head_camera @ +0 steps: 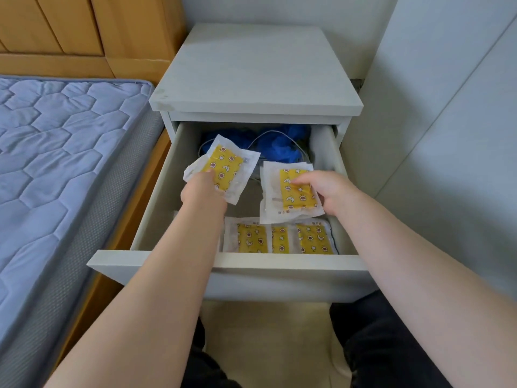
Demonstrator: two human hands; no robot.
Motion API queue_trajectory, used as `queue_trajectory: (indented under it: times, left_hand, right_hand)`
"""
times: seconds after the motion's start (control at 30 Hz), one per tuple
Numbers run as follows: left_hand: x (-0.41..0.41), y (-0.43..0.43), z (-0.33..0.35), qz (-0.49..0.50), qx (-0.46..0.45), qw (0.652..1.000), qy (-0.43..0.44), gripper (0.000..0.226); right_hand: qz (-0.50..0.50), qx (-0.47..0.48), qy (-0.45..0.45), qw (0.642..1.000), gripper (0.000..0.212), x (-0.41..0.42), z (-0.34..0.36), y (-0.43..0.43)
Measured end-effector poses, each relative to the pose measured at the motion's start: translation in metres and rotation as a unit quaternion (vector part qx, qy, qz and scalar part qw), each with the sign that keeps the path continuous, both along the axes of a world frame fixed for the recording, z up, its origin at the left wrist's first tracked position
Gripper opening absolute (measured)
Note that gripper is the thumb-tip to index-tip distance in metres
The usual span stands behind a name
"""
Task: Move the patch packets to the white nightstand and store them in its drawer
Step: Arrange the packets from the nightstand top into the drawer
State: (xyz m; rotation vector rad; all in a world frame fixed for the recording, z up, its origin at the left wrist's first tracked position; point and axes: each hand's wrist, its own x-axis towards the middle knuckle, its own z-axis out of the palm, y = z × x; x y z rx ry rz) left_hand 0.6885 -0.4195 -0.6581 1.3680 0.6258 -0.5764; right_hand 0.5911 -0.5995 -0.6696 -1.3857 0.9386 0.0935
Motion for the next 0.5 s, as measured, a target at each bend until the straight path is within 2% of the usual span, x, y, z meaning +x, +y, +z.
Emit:
queue_trajectory:
  times: [0.13, 0.23, 0.3, 0.33, 0.37, 0.43, 0.5]
  left_hand:
    - [0.008, 0.008, -0.008, 0.004, -0.062, 0.998, -0.028, 0.037]
    - [0.007, 0.006, -0.008, 0.012, -0.062, 0.998, -0.009, 0.036]
    - [0.008, 0.003, -0.006, 0.007, -0.061, 0.998, 0.000, 0.040]
    - [0.008, 0.003, -0.004, 0.007, -0.056, 0.998, 0.005, 0.041]
    - [0.008, 0.002, -0.004, 0.003, -0.047, 0.999, 0.007, 0.040]
    - [0.008, 0.001, -0.005, -0.026, -0.026, 0.999, 0.009, 0.037]
    - [0.010, 0.002, -0.006, -0.036, -0.020, 0.999, 0.013, 0.039]
  right_hand:
    - [0.059, -0.002, 0.058, 0.997, 0.018, 0.004, -0.003, 0.009]
    - [0.125, 0.007, 0.104, 0.987, 0.016, 0.003, -0.007, 0.017]
    - [0.166, 0.001, 0.127, 0.978, 0.022, 0.001, -0.009, 0.021]
    - [0.194, -0.037, 0.132, 0.971, 0.031, 0.000, -0.010, 0.023]
    - [0.235, -0.109, 0.136, 0.956, 0.045, 0.000, -0.012, 0.025]
    - [0.335, -0.281, 0.136, 0.889, 0.069, -0.001, -0.015, 0.029]
    - [0.414, -0.410, 0.136, 0.801, 0.070, -0.001, -0.015, 0.035]
